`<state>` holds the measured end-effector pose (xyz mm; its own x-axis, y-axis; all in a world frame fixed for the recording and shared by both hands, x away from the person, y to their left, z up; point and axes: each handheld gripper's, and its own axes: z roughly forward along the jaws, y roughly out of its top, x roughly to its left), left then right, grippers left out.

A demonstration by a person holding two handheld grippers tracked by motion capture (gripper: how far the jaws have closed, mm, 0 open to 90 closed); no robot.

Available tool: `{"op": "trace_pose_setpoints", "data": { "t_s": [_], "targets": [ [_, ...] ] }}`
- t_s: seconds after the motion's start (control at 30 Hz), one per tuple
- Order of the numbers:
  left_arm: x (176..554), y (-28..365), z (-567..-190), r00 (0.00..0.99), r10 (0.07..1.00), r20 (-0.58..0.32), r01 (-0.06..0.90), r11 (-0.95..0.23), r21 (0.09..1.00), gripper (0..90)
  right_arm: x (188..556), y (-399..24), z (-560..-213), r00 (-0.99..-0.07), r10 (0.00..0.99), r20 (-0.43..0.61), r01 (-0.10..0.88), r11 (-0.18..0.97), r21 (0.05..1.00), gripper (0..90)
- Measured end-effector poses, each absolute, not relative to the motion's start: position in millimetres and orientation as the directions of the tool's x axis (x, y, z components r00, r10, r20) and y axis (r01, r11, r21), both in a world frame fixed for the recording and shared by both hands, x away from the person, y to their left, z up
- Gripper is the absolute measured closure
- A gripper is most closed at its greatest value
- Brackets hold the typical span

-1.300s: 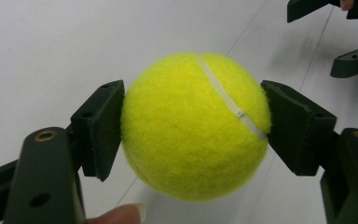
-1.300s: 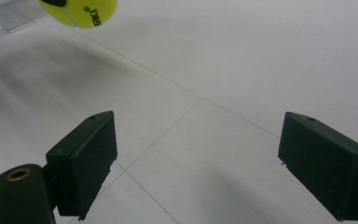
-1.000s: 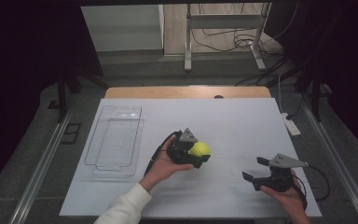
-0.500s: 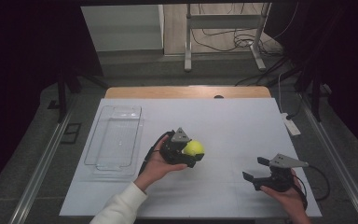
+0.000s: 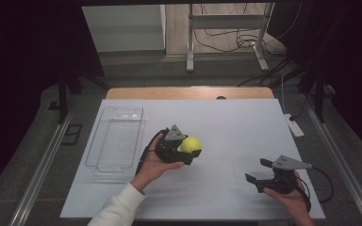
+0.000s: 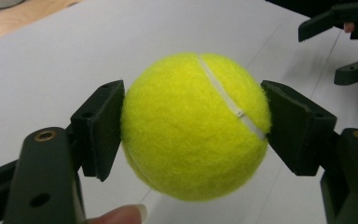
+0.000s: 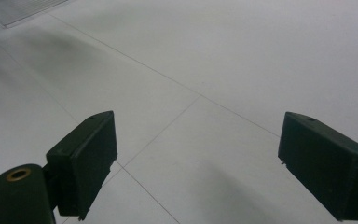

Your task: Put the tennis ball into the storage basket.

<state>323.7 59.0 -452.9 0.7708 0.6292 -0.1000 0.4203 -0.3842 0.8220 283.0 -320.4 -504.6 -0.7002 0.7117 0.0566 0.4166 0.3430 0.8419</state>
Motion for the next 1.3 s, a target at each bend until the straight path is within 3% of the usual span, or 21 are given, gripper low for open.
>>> {"op": "trace_pose_setpoints", "data": {
  "t_s": [1.3],
  "targets": [
    [336.6, 110.9, -431.9, 0.681, 0.724, -0.109, 0.424, -0.269, 0.865, 26.6, 282.4, -320.6, -504.2, -0.701, 0.71, 0.063, 0.417, 0.336, 0.845, 12.5]
  ]
}}
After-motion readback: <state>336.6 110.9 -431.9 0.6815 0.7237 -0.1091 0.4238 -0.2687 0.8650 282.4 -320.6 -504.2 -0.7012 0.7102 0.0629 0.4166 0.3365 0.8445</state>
